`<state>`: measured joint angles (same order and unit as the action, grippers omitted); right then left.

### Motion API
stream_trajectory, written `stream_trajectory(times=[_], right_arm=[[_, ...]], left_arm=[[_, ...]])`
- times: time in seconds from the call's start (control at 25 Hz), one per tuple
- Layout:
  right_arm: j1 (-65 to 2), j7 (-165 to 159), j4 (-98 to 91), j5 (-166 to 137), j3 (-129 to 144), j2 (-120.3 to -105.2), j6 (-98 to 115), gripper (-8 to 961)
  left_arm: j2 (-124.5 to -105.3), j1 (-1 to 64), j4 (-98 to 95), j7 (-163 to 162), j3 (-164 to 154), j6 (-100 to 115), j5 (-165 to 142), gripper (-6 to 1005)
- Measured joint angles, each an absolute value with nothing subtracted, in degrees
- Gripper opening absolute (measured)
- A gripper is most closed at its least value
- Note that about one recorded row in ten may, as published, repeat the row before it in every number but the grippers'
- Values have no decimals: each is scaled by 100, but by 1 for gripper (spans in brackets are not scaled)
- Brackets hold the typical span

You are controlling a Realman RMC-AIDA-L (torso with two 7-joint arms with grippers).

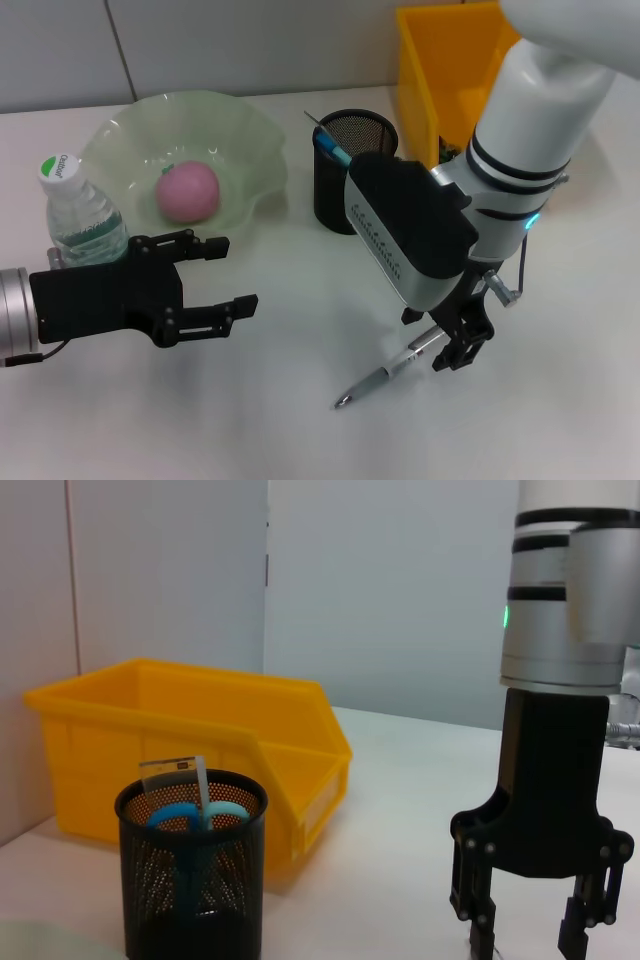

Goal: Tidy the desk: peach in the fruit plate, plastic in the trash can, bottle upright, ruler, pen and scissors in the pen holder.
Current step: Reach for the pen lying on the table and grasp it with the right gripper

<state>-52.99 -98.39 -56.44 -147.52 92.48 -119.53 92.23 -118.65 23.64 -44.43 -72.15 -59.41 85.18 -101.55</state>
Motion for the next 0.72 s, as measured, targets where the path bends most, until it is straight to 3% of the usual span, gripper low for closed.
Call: stream_trajectory(times=[0.72], right_arm=[[-5373, -9573, -5371, -14399, 9874, -11970, 8797, 599]], left_arm=[[-11874, 2403, -4394, -7348, -5951, 8481, -10058, 786]])
